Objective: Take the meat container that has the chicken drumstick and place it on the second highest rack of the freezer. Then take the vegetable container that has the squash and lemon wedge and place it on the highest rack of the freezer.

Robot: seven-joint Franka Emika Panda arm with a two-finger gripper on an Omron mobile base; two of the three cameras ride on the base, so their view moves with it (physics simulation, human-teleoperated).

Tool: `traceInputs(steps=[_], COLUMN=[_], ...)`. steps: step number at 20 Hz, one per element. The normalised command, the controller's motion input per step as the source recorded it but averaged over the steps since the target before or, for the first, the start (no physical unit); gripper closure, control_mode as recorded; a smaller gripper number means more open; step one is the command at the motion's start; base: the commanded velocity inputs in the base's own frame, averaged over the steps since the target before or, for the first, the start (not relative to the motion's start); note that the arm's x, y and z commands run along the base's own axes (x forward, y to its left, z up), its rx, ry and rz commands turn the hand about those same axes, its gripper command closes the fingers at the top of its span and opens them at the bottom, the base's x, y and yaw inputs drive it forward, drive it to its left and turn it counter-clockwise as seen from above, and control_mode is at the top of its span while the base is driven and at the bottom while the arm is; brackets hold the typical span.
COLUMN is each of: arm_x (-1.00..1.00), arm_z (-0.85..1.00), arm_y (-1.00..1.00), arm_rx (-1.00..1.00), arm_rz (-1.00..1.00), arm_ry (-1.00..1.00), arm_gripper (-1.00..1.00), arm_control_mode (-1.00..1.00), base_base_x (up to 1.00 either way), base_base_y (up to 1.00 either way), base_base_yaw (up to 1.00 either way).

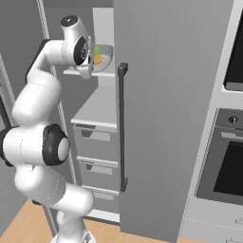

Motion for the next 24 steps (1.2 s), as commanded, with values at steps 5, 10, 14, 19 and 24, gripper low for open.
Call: traceInputs(steps=[5,10,14,19,24], arm_x=[0.97,0.82,0.67,0.3,-0.41], arm_z=[-0.14,-0.13,-0.05,-0.08,-0.05], arm_y=[0.02,0.03,0.03,0.0,0.08], arm_rx=[0.0,0.0,0.0,0.0,0.0], arm_rz=[-0.02,0.0,0.0,0.0,0.0], arm_ry=[0.04,0.01,0.0,0.0,-0.02], arm_gripper=[1.0,1.0,-1.0,-1.0,-1.0], arm_control_mode=[-1.0,-1.0,-1.0,-1.0,-1.0], base_base_x=[0.0,0.0,0.0,0.0,0.0], base_base_y=[0.0,0.0,0.0,0.0,0.0], base_base_yaw=[0.0,0.0,0.0,0.0,0.0])
